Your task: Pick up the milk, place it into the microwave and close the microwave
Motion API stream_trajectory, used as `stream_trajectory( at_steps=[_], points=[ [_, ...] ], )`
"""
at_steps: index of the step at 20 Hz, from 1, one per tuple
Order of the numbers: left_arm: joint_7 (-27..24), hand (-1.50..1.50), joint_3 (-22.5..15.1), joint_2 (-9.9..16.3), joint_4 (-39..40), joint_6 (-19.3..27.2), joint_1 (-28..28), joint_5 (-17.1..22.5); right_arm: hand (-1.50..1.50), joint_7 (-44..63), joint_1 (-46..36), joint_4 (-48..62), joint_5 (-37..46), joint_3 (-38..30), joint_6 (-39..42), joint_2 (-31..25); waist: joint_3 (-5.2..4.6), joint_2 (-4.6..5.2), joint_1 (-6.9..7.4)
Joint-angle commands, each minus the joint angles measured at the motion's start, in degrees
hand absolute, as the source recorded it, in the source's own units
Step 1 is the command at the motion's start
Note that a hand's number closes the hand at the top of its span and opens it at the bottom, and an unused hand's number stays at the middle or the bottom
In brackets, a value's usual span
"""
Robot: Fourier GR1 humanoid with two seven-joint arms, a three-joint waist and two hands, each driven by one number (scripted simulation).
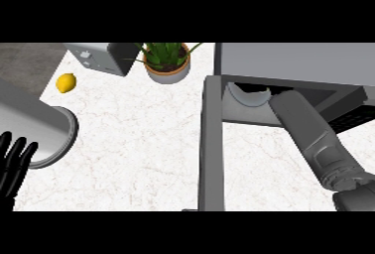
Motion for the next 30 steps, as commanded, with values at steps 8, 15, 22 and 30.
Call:
stream_trajectory(
  at_steps=[8,15,22,30],
  points=[
    [-1.5,-1.50,1.0,0.5,2.6,-0.7,-1.7,-0.3,-1.50,0.9,-3.5,1.1,-1.0,-1.9,-1.7,2.3,-0.03,0.14,-0.18],
    [-1.8,-1.50,-2.6,-1.5,1.1,-0.2,0.7,-5.0,-1.50,-2.5,0.0,0.0,-3.1,-4.7,-4.7,1.9,0.00,-0.41,-1.59],
    [-4.5,-1.50,-3.7,-2.8,0.7,-2.0,5.0,-4.6,-1.50,-4.7,-0.6,-0.8,-3.7,-6.0,-1.6,-3.9,-0.04,-0.53,-1.50],
    [-3.8,-1.50,-3.5,-2.7,-3.6,-1.8,7.7,-4.8,-1.50,-7.8,1.6,-1.9,-5.9,-8.5,0.7,-3.3,-0.05,-1.11,-2.22]
  ],
)
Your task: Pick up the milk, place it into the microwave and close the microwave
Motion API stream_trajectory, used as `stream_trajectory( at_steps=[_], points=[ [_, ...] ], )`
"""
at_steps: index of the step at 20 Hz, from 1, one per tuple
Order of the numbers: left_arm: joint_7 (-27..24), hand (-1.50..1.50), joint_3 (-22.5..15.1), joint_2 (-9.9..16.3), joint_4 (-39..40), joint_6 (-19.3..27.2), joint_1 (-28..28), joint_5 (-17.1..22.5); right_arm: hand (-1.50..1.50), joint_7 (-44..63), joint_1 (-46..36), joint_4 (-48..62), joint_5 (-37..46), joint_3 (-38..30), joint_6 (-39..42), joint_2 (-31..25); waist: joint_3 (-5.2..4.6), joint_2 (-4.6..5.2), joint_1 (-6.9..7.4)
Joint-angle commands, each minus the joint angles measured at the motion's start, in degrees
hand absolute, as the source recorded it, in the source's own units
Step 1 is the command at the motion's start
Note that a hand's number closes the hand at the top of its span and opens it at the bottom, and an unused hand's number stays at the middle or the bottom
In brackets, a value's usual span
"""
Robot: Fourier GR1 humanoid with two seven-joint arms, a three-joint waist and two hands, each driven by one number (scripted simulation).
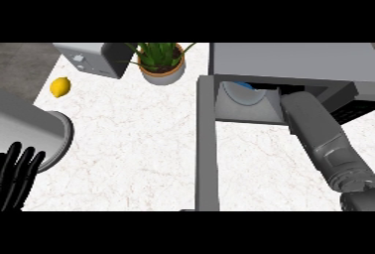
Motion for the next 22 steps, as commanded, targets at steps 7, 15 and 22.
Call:
stream_trajectory(
  at_steps=[7,15,22],
  points=[
    [0.2,-1.50,-2.4,-0.8,-0.5,2.4,0.6,-3.2,-1.50,-4.8,3.1,-2.9,-4.9,-4.5,13.9,-4.0,-0.24,-1.16,-1.97],
    [-0.9,-1.50,-5.7,-0.9,-0.8,3.1,3.4,-2.2,-1.50,-4.7,7.3,-5.8,-7.2,-5.3,20.2,-0.7,-0.34,-1.92,-3.38],
    [-3.0,-1.50,-7.3,-0.8,-0.9,4.1,3.7,-3.9,-1.50,-7.5,15.5,-7.8,-7.8,-4.5,23.7,2.8,-0.35,-2.08,-3.74]
  ],
)
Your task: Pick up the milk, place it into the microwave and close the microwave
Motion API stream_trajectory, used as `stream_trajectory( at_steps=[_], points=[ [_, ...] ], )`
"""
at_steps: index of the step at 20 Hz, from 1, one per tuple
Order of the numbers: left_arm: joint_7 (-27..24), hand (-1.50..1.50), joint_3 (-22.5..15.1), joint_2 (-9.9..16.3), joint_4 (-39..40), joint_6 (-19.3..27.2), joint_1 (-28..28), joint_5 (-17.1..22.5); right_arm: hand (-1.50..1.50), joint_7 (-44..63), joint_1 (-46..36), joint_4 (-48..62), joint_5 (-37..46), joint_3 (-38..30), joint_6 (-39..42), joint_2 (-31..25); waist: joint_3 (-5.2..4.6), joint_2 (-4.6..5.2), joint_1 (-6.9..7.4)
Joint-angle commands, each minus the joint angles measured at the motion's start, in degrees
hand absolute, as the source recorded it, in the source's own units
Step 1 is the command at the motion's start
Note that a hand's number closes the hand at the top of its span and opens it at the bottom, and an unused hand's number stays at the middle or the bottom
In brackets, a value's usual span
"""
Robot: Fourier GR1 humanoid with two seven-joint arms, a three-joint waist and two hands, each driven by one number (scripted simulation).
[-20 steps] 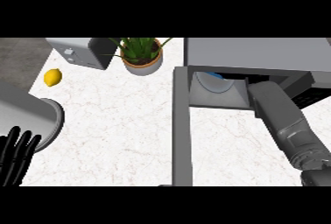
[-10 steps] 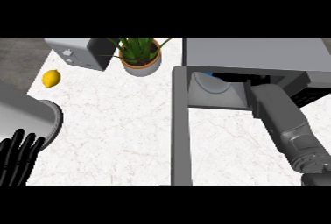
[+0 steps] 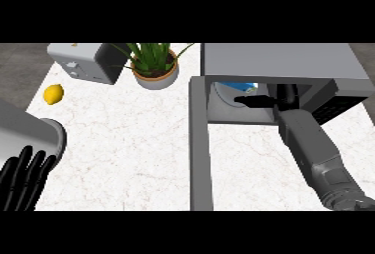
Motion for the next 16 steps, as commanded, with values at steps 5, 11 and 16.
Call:
stream_trajectory(
  at_steps=[5,11,16],
  points=[
    [-0.6,-1.50,-3.2,-0.2,0.4,3.7,0.6,-1.6,-1.50,1.3,10.8,-4.0,-0.8,1.4,3.5,1.4,0.57,-0.11,-2.46],
    [0.8,-1.50,-3.9,-0.2,-0.3,0.6,1.3,-1.6,-1.50,-4.2,20.1,-8.7,-3.5,1.2,6.5,6.7,0.60,0.04,-2.20],
    [4.4,-1.50,-4.4,2.1,-1.2,-2.8,-1.5,2.3,-1.50,-4.8,28.2,-15.8,-5.0,2.5,8.8,8.1,0.58,0.08,-2.31]
  ],
)
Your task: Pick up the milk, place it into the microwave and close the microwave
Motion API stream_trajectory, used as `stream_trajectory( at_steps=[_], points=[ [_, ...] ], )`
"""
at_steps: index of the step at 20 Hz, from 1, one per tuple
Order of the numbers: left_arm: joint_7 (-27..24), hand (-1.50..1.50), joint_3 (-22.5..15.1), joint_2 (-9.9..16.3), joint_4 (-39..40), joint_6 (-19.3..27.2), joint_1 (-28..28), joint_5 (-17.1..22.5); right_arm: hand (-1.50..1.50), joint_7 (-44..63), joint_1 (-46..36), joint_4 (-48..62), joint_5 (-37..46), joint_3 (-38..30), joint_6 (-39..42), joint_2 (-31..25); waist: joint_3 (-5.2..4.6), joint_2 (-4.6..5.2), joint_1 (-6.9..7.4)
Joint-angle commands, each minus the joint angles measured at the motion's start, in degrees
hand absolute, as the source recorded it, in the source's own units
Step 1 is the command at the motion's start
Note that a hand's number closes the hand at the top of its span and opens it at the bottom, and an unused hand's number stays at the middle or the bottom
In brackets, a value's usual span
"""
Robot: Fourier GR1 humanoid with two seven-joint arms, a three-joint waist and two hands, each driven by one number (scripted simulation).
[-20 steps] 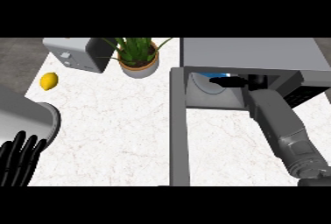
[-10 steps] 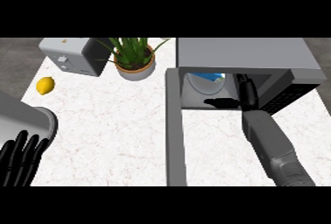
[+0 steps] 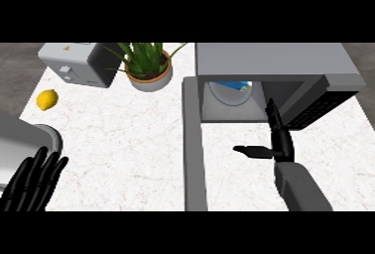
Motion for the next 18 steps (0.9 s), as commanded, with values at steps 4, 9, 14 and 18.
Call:
stream_trajectory(
  at_steps=[4,9,14,18],
  points=[
    [2.0,-1.50,-3.6,2.9,1.5,-6.1,-1.1,4.3,-1.50,-2.9,12.4,-8.4,-2.1,2.9,9.6,2.2,0.04,0.02,-0.55],
    [4.3,1.50,-3.1,4.6,3.4,-6.2,-7.6,0.8,-1.50,-5.1,24.0,-17.9,-4.1,4.3,16.3,-0.6,0.07,0.17,-0.81],
    [3.2,1.50,-6.9,1.6,12.0,-6.0,-12.8,-1.4,-1.50,-3.3,31.1,-28.9,-4.6,7.1,15.2,1.6,0.10,0.39,0.00],
    [4.7,1.50,-12.8,-1.0,15.7,-3.7,-17.4,-9.0,-1.50,-2.4,41.0,-38.2,-6.8,7.9,19.7,-0.3,0.08,0.37,-0.68]
  ],
)
